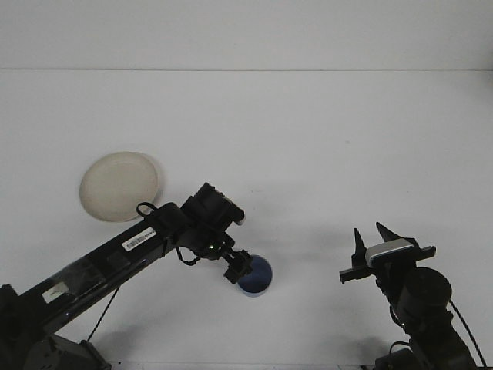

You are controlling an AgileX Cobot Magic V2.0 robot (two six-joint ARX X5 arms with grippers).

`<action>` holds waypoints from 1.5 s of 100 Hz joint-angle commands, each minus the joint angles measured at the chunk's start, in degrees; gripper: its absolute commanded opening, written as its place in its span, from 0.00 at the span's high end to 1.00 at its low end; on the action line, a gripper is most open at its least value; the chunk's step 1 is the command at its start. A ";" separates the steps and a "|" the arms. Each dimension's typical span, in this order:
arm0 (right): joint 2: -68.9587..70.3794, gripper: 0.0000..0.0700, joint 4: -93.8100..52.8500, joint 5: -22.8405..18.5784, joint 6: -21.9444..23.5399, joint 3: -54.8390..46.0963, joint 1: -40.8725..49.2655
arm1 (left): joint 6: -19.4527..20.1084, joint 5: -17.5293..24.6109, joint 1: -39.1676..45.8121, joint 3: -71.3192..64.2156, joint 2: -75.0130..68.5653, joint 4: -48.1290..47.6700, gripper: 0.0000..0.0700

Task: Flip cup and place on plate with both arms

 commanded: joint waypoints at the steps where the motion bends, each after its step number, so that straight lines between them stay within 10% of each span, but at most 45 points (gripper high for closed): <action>1: 0.22 0.55 0.48 -0.04 0.59 0.31 0.11 | 0.44 -0.96 -1.18 1.40 1.79 0.85 0.28; 27: 0.22 0.55 0.48 -0.07 0.59 0.31 0.11 | 0.24 -3.15 -3.91 1.40 6.23 2.43 0.32; 46: 0.22 0.55 0.48 -0.07 0.59 0.31 0.11 | 0.33 -3.52 -4.98 1.40 7.21 2.64 1.00; 97: 0.22 0.55 0.46 -0.04 0.59 0.31 0.11 | 4.15 -12.00 1.60 13.38 4.72 -9.88 0.98; 150: 0.22 0.55 0.44 -0.02 0.59 0.31 0.11 | 5.68 -17.70 37.42 21.64 -3.15 -15.41 0.98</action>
